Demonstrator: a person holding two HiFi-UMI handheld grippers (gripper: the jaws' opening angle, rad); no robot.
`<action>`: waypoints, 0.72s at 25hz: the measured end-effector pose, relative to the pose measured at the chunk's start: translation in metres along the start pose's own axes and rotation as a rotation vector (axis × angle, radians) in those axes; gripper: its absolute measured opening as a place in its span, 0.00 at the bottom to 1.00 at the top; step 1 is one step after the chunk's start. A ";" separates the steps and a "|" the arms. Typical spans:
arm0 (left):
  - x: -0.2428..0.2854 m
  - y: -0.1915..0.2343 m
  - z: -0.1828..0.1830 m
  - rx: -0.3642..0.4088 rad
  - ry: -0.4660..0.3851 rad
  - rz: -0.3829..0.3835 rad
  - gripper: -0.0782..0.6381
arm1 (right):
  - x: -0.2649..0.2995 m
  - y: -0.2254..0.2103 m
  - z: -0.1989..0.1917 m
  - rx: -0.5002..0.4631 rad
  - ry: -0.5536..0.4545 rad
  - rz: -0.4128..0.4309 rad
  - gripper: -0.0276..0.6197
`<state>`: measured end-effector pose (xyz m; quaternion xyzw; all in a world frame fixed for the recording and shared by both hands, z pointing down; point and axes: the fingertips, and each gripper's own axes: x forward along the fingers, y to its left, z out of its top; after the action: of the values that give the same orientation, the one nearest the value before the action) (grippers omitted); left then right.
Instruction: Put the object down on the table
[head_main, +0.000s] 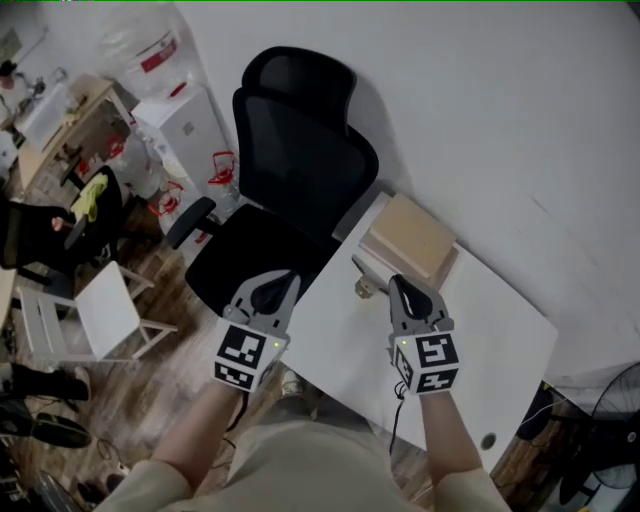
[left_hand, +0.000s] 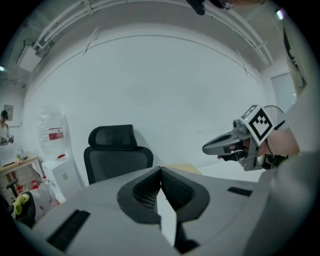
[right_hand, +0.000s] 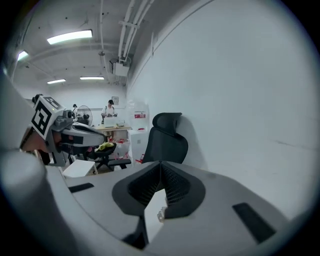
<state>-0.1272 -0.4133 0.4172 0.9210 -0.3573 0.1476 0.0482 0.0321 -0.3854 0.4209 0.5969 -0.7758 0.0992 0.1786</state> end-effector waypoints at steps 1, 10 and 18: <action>-0.006 -0.002 0.007 0.008 -0.013 0.000 0.14 | -0.009 0.002 0.006 0.014 -0.015 0.003 0.09; -0.051 -0.018 0.048 0.035 -0.114 -0.005 0.14 | -0.074 0.017 0.037 0.065 -0.125 0.004 0.08; -0.074 -0.028 0.049 0.066 -0.121 -0.004 0.14 | -0.099 0.048 0.032 0.105 -0.123 0.057 0.08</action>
<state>-0.1485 -0.3539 0.3480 0.9301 -0.3526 0.1032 -0.0035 0.0034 -0.2960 0.3547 0.5882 -0.7957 0.1079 0.0963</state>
